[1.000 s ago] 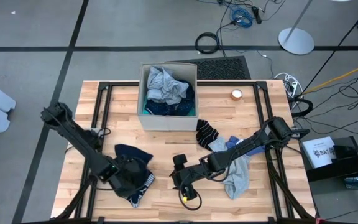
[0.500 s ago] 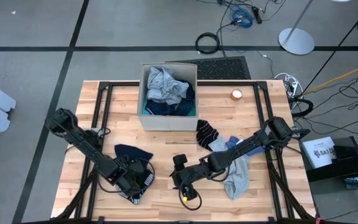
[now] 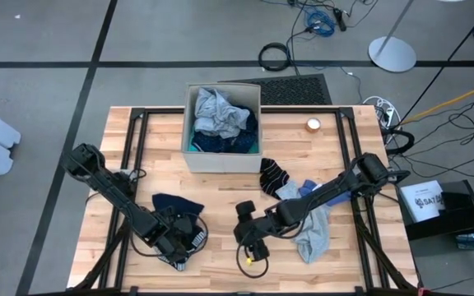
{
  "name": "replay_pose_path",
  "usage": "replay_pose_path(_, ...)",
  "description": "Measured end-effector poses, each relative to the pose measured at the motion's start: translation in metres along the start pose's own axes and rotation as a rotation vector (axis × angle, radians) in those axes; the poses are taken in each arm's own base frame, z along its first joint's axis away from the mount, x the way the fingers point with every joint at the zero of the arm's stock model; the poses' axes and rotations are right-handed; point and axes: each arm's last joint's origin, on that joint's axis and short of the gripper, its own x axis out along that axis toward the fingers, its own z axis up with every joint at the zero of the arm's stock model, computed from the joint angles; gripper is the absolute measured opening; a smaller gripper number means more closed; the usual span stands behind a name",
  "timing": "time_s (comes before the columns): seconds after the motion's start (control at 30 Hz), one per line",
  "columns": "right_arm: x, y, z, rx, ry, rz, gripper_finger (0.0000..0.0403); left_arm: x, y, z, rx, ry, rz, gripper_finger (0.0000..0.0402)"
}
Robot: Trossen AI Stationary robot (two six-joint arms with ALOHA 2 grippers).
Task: Sort clothes
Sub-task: Put the blue underwear into the white laundry organizer
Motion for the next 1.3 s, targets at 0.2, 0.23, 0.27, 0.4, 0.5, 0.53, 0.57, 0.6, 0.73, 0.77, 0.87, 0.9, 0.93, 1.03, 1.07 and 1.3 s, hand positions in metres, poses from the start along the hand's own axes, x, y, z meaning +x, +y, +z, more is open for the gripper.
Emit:
replay_pose_path(0.2, -0.018, -0.003, -0.004, -0.009, 0.073, -0.002, 0.0235, -0.030, 0.003, 0.009, -0.033, -0.146, -0.057, 0.0015)
replay_pose_path(0.23, -0.022, -0.003, -0.004, -0.009, 0.078, -0.002, 0.0235, -0.036, 0.004, 0.011, -0.039, -0.175, -0.066, 0.0015)
replay_pose_path(0.27, -0.027, -0.004, -0.005, -0.011, 0.093, -0.002, 0.0235, -0.042, 0.005, 0.012, -0.037, -0.208, -0.078, 0.0015)
replay_pose_path(0.4, -0.049, -0.007, -0.010, 0.026, 0.166, -0.006, 0.0235, -0.065, 0.011, 0.017, -0.014, -0.341, -0.115, 0.0015)
replay_pose_path(0.5, -0.069, -0.009, -0.013, 0.083, 0.205, -0.014, 0.0235, -0.086, 0.016, 0.021, -0.014, -0.462, -0.153, 0.0015)
replay_pose_path(0.53, -0.075, -0.010, -0.014, 0.102, 0.217, -0.017, 0.0235, -0.092, 0.018, 0.022, -0.009, -0.502, -0.165, 0.0015)
replay_pose_path(0.57, -0.080, -0.011, -0.015, 0.118, 0.227, -0.020, 0.0235, -0.099, 0.019, 0.024, -0.002, -0.547, -0.176, 0.0015)
replay_pose_path(0.6, -0.087, -0.012, -0.015, 0.133, 0.228, -0.022, 0.0235, -0.106, 0.021, 0.025, 0.004, -0.591, -0.185, 0.0015)
replay_pose_path(0.73, -0.108, -0.012, -0.017, 0.175, 0.232, -0.026, 0.0235, -0.136, 0.027, 0.032, 0.016, -0.802, -0.216, 0.0015)
replay_pose_path(0.77, -0.112, -0.011, -0.017, 0.181, 0.231, -0.027, 0.0235, -0.143, 0.029, 0.034, 0.018, -0.859, -0.217, 0.0015)
replay_pose_path(0.87, -0.124, -0.009, -0.017, 0.183, 0.212, -0.050, 0.0235, -0.168, 0.038, 0.040, 0.007, -1.030, -0.201, 0.0015)
replay_pose_path(0.9, -0.127, -0.007, -0.017, 0.176, 0.203, -0.065, 0.0235, -0.176, 0.042, 0.041, -0.012, -1.087, -0.184, 0.0015)
replay_pose_path(0.93, -0.130, -0.006, -0.017, 0.170, 0.194, -0.077, 0.0235, -0.184, 0.046, 0.043, -0.028, -1.136, -0.161, 0.0015)
replay_pose_path(1.03, -0.135, -0.001, -0.017, 0.152, 0.177, -0.095, 0.0235, -0.205, 0.061, 0.047, -0.093, -1.269, -0.058, 0.0015)
replay_pose_path(1.07, -0.136, 0.000, -0.017, 0.147, 0.174, -0.096, 0.0235, -0.212, 0.066, 0.048, -0.113, -1.306, -0.022, 0.0015)
replay_pose_path(1.3, -0.137, 0.003, -0.017, 0.135, 0.172, -0.091, 0.0235, -0.245, 0.104, 0.058, -0.218, -1.463, 0.225, 0.0015)
